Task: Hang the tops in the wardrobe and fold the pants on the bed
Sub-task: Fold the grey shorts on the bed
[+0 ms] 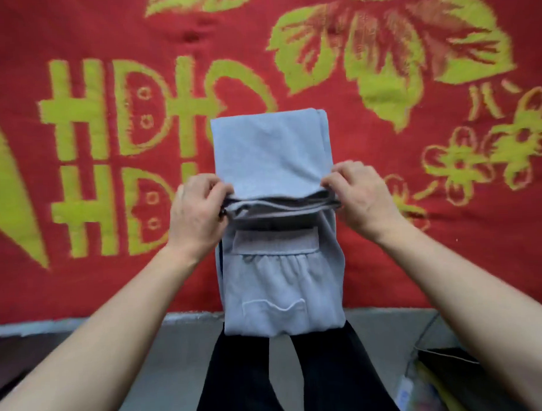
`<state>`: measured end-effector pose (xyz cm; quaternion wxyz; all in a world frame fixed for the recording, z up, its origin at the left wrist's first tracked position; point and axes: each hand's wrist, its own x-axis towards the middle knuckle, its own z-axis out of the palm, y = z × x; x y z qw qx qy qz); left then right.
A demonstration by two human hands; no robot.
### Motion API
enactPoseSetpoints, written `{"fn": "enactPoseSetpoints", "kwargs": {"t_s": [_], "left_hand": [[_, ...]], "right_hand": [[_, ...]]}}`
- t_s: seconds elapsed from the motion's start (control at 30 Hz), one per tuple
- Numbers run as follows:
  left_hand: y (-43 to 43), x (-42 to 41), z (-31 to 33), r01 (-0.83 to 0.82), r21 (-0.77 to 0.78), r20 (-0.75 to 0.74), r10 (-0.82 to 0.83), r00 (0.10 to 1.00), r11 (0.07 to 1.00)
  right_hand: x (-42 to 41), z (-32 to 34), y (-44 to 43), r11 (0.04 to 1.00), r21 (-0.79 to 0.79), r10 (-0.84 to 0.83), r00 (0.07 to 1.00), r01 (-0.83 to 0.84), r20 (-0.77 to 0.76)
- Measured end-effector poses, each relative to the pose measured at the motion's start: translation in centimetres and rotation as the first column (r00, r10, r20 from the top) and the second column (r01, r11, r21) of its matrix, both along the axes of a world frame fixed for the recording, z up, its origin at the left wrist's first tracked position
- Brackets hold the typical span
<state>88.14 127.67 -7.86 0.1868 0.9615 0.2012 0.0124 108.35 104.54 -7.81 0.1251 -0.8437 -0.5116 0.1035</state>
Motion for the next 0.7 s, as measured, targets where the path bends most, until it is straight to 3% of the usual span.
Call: {"fn": "enactPoseSetpoints", "kwargs": {"t_s": [0.1,0.2,0.27,0.33,0.4,0.47,0.53,0.57,0.63,0.7], "left_hand": [[-1.8,-2.8,-2.8,0.204,-0.002,-0.236,-0.199,0.951,0.979],[-2.5,-4.4,-4.2,0.241,-0.135,-0.4,-0.275,0.874,0.961],[-2.2,-4.5,-4.1,0.12,-0.252,-0.325,-0.2,0.924,0.96],[-1.8,-3.8,-3.7,-0.145,-0.358,-0.229,0.064,0.971,0.922],[-1.1,-2.1,-3.5,-0.477,-0.418,-0.227,0.42,0.879,0.773],[0.2,0.4,-3.6,-0.689,-0.538,-0.328,0.632,0.702,0.485],[2.0,3.4,-3.8,-0.732,-0.655,-0.485,0.64,0.595,0.184],[2.9,4.8,-3.8,-0.718,-0.691,-0.532,0.613,0.585,0.086],[4.3,6.8,-4.2,-0.691,-0.723,-0.572,0.552,0.607,0.011],[5.3,7.7,-4.9,-0.685,-0.724,-0.575,0.483,0.66,0.074]], "right_hand": [[-3.5,-2.9,-2.3,0.972,-0.2,0.121,0.992,-0.122,-0.018],[-4.8,-3.9,-3.2,0.94,-0.333,0.02,0.985,-0.077,-0.171],[-4.8,-3.8,-3.1,0.94,-0.341,-0.086,0.96,-0.011,-0.267],[-4.6,-3.3,-2.7,0.944,-0.301,-0.248,0.894,0.136,-0.373],[-3.9,-2.9,-1.9,0.913,-0.263,-0.402,0.805,0.313,-0.436],[-2.6,-2.9,-0.5,0.832,-0.259,-0.551,0.683,0.49,-0.48],[-0.4,-3.0,1.9,0.7,-0.277,-0.674,0.481,0.658,-0.561],[0.8,-3.1,3.2,0.641,-0.301,-0.696,0.37,0.705,-0.616],[2.9,-3.4,5.4,0.601,-0.382,-0.675,0.19,0.702,-0.712],[4.3,-3.9,6.9,0.657,-0.443,-0.645,0.152,0.609,-0.749]]}}
